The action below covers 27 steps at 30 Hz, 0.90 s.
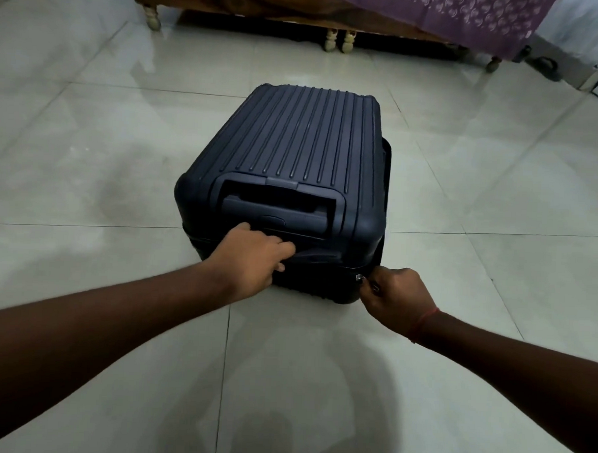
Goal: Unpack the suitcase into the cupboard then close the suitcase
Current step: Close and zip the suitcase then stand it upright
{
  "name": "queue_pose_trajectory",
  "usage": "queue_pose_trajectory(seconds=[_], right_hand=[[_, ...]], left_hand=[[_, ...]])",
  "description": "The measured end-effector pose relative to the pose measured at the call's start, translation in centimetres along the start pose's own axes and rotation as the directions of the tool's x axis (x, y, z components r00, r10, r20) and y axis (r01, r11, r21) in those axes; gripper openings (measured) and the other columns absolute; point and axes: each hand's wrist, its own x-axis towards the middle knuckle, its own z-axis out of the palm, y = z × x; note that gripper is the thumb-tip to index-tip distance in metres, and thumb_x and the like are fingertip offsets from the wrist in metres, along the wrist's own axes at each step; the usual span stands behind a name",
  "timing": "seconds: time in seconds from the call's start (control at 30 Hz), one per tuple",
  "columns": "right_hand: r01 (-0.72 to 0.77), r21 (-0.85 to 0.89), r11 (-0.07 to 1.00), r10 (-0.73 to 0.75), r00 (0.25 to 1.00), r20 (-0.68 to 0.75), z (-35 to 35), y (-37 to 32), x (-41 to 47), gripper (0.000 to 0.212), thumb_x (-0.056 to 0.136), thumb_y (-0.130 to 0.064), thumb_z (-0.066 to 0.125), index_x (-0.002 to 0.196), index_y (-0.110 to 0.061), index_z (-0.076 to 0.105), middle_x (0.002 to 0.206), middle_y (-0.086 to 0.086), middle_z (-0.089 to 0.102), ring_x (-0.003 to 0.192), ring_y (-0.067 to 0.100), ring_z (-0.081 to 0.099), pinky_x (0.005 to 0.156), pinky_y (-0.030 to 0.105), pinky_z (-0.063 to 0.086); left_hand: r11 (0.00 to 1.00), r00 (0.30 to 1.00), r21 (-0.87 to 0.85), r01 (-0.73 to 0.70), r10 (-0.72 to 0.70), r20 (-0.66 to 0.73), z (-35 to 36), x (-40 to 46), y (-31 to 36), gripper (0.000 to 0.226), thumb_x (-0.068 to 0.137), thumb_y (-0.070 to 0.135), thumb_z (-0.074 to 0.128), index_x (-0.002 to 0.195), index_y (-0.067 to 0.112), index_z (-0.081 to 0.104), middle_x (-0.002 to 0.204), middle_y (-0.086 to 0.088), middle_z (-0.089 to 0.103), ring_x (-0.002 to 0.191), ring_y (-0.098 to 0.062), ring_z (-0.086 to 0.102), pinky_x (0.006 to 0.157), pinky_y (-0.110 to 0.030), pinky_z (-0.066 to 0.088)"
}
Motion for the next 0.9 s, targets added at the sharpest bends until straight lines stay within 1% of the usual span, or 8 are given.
queue_pose_trajectory(seconds=[0.13, 0.3, 0.33, 0.43, 0.53, 0.7, 0.77, 0.9], right_hand=[[0.022, -0.050, 0.999, -0.022, 1.000, 0.012, -0.5, 0.4, 1.0, 0.024, 0.081, -0.035, 0.043, 0.064, -0.021, 0.035, 0.045, 0.004, 0.051, 0.038, 0.032, 0.046, 0.044, 0.023, 0.028], [-0.038, 0.027, 0.999, 0.037, 0.999, 0.036, -0.7, -0.7, 1.7, 0.034, 0.079, -0.024, 0.053, 0.060, -0.028, 0.025, 0.043, -0.010, 0.034, 0.041, 0.022, 0.030, 0.049, 0.024, 0.027], [-0.056, 0.068, 0.996, 0.054, 0.998, 0.038, -0.7, -1.2, 1.7, 0.035, 0.079, -0.024, 0.053, 0.059, -0.030, 0.025, 0.043, -0.011, 0.031, 0.042, 0.020, 0.030, 0.048, 0.024, 0.026], [-0.002, 0.144, 0.990, -0.001, 1.000, 0.023, -0.7, -2.4, 1.9, 0.021, 0.075, -0.031, 0.042, 0.059, -0.030, 0.029, 0.046, -0.013, 0.030, 0.044, 0.015, 0.032, 0.045, 0.019, 0.025], [0.018, 0.183, 0.983, -0.023, 0.999, 0.025, -0.2, -3.2, 1.8, 0.017, 0.075, -0.030, 0.041, 0.061, -0.024, 0.033, 0.051, -0.012, 0.033, 0.045, 0.014, 0.031, 0.047, 0.023, 0.026], [0.024, 0.226, 0.974, -0.018, 0.999, -0.027, 0.2, -3.4, 1.4, 0.018, 0.078, -0.026, 0.043, 0.062, -0.022, 0.035, 0.052, -0.009, 0.035, 0.046, 0.015, 0.031, 0.046, 0.029, 0.031], [0.022, 0.227, 0.974, -0.014, 0.999, -0.037, 0.3, -3.4, 1.3, 0.020, 0.079, -0.024, 0.043, 0.060, -0.019, 0.037, 0.053, -0.009, 0.034, 0.046, 0.016, 0.030, 0.045, 0.030, 0.032], [0.018, 0.187, 0.982, -0.015, 1.000, -0.016, 0.5, -3.5, 0.9, 0.022, 0.080, -0.023, 0.043, 0.061, -0.010, 0.043, 0.051, 0.000, 0.043, 0.044, 0.022, 0.038, 0.045, 0.028, 0.031]], left_hand=[[0.998, 0.995, 0.014, -0.069, 0.070, -0.071, -0.1, -1.9, -1.9, 0.013, 0.075, 0.020, 0.061, 0.076, 0.025, 0.049, 0.064, 0.007, 0.058, 0.058, -0.018, 0.056, 0.063, -0.031, 0.033], [0.988, 0.985, 0.045, -0.147, 0.151, -0.083, -0.3, -2.8, -3.4, 0.004, 0.079, 0.028, 0.053, 0.076, 0.025, 0.053, 0.063, 0.009, 0.059, 0.059, -0.016, 0.051, 0.064, -0.031, 0.035], [0.987, 0.985, 0.072, -0.145, 0.150, -0.084, -0.5, -2.8, -3.4, 0.012, 0.081, 0.033, 0.048, 0.076, 0.025, 0.055, 0.063, 0.009, 0.060, 0.059, -0.015, 0.050, 0.064, -0.031, 0.035], [0.996, 0.966, 0.064, -0.069, 0.083, -0.246, -1.1, -2.6, -2.7, 0.029, 0.081, 0.048, 0.052, 0.086, 0.022, 0.064, 0.069, 0.008, 0.064, 0.064, -0.017, 0.053, 0.069, -0.033, 0.035], [0.997, 0.919, 0.022, 0.067, -0.053, -0.390, -2.0, -0.9, -0.7, 0.051, 0.076, 0.055, 0.060, 0.107, 0.014, 0.061, 0.091, -0.001, 0.061, 0.079, -0.021, 0.055, 0.071, -0.035, 0.040], [0.960, 0.955, 0.109, 0.256, -0.234, -0.183, -3.3, 2.0, 1.1, 0.075, 0.073, 0.079, 0.050, 0.111, 0.014, 0.049, 0.104, -0.004, 0.055, 0.096, -0.022, 0.050, 0.087, -0.037, 0.042], [0.956, 0.951, 0.053, 0.288, -0.279, -0.133, -3.5, 2.2, 1.0, 0.080, 0.071, 0.082, 0.050, 0.113, 0.014, 0.044, 0.106, -0.004, 0.057, 0.097, -0.021, 0.052, 0.089, -0.036, 0.043], [0.923, 0.918, -0.060, 0.380, -0.384, -0.101, -3.5, 3.1, 2.0, 0.113, 0.052, 0.097, 0.044, 0.124, 0.009, 0.038, 0.096, -0.004, 0.060, 0.088, -0.022, 0.058, 0.087, -0.038, 0.044]])
